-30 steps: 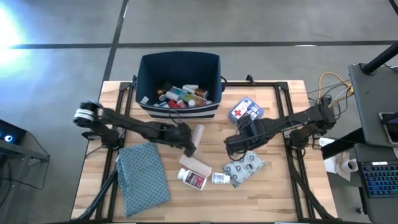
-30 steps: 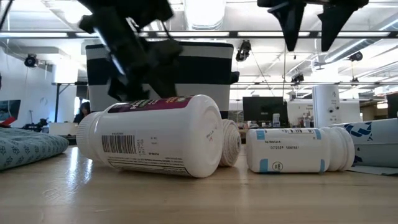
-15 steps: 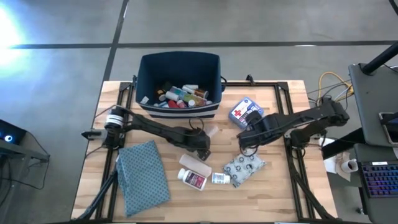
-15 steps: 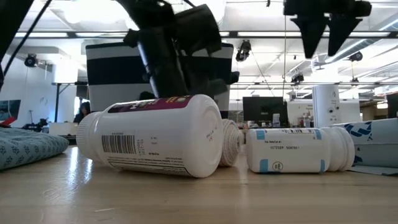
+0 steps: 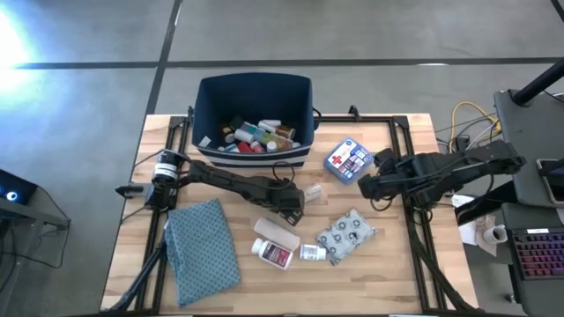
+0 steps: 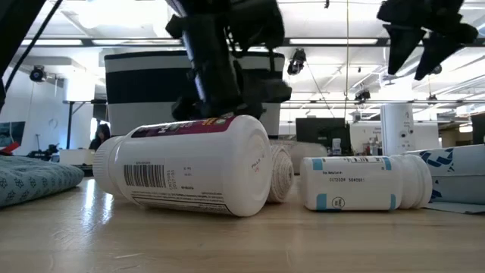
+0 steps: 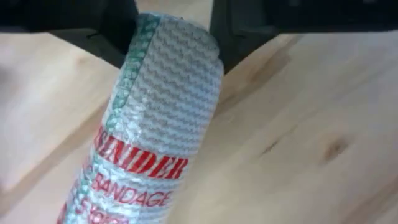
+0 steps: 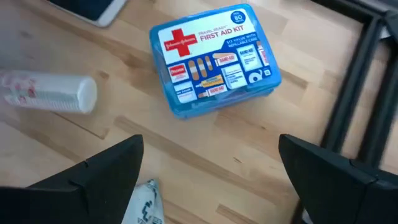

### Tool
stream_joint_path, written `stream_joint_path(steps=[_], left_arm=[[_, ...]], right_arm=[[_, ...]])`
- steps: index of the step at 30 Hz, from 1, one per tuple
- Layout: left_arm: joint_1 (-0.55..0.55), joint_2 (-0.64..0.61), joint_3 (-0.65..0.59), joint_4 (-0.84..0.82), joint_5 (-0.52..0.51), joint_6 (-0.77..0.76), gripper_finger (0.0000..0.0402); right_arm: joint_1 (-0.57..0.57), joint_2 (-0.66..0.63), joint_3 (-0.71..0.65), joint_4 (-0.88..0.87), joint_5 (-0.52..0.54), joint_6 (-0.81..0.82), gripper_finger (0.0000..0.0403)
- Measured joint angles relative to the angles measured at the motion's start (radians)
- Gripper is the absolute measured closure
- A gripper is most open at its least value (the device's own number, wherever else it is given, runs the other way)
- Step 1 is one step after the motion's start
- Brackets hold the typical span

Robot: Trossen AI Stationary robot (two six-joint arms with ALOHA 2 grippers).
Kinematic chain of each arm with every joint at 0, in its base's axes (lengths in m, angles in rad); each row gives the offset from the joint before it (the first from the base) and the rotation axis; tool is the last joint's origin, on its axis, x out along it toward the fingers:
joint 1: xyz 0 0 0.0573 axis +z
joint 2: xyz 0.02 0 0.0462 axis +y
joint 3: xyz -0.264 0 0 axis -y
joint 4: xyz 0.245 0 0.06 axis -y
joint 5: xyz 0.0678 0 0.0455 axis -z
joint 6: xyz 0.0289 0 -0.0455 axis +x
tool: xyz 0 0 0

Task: Pick & place medical supplies in basket/bin
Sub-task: Put the brown bandage into the blue bin

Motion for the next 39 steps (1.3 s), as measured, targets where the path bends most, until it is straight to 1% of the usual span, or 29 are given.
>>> stream_joint_path(steps=[2, 4, 7, 10, 13, 16, 18, 19, 20, 22, 25, 27, 30, 33, 35, 36, 37, 39], left_arm=[[-0.005, 0.000, 0.039, -0.009, -0.001, 0.007, 0.0300], [-0.014, -0.001, 0.098, -0.038, -0.002, 0.010, 0.0311], [-0.038, -0.002, 0.219, -0.100, -0.033, 0.053, 0.0311], [-0.062, -0.002, 0.374, -0.185, -0.084, 0.097, 0.0301], [-0.092, -0.003, 0.556, -0.305, -0.193, 0.142, 0.0296], [-0.112, -0.004, 0.748, -0.469, -0.346, 0.191, 0.0295], [-0.110, -0.005, 0.876, -0.612, -0.436, 0.220, 0.0294], [-0.103, -0.018, 0.887, -0.653, -0.493, 0.223, 0.0294], [-0.091, -0.073, 0.844, -0.656, -0.539, 0.232, 0.0293], [-0.053, -0.174, 0.724, -0.678, -0.588, 0.237, 0.0293], [0.047, -0.340, 0.525, -0.693, -0.592, 0.213, 0.0292], [0.132, -0.439, 0.378, -0.656, -0.579, 0.209, 0.0292], [0.251, -0.580, 0.159, -0.487, -0.566, 0.233, 0.0292], [0.330, -0.701, -0.053, -0.211, -0.545, 0.377, 0.0284], [0.373, -0.755, -0.189, -0.030, -0.542, 0.478, 0.0266], [0.390, -0.774, -0.248, 0.039, -0.538, 0.500, 0.0254], [0.405, -0.789, -0.294, 0.080, -0.530, 0.500, 0.0241], [0.440, -0.816, -0.357, 0.113, -0.481, 0.465, 0.0211]], right_arm=[[0.000, -0.047, -0.029, 0.018, 0.002, 0.000, 0.0039], [0.000, -0.087, -0.047, 0.028, 0.003, -0.003, 0.0039], [0.004, -0.124, -0.051, 0.034, 0.016, -0.002, 0.0039], [0.014, -0.136, -0.032, 0.037, 0.049, 0.001, 0.0039], [0.016, -0.131, -0.002, 0.043, 0.082, -0.005, 0.0039], [0.016, -0.111, 0.025, 0.056, 0.116, -0.026, 0.0039], [0.016, -0.094, 0.041, 0.058, 0.130, -0.031, 0.0039], [0.016, -0.085, 0.046, 0.060, 0.136, -0.033, 0.0039], [0.016, -0.074, 0.051, 0.059, 0.143, -0.033, 0.0039], [0.016, -0.053, 0.057, 0.063, 0.151, -0.033, 0.0039], [0.015, -0.017, 0.067, 0.076, 0.150, -0.032, 0.0039], [0.014, 0.005, 0.072, 0.092, 0.147, -0.029, 0.0039], [0.013, 0.041, 0.069, 0.139, 0.134, -0.029, 0.0039], [0.009, 0.076, 0.061, 0.181, 0.087, -0.035, 0.0039], [0.008, 0.101, 0.057, 0.214, 0.037, -0.045, 0.0039], [0.008, 0.113, 0.057, 0.233, 0.014, -0.059, 0.0039], [0.008, 0.123, 0.056, 0.263, -0.017, -0.080, 0.0039], [0.008, 0.144, 0.055, 0.326, -0.082, -0.138, 0.0039]])
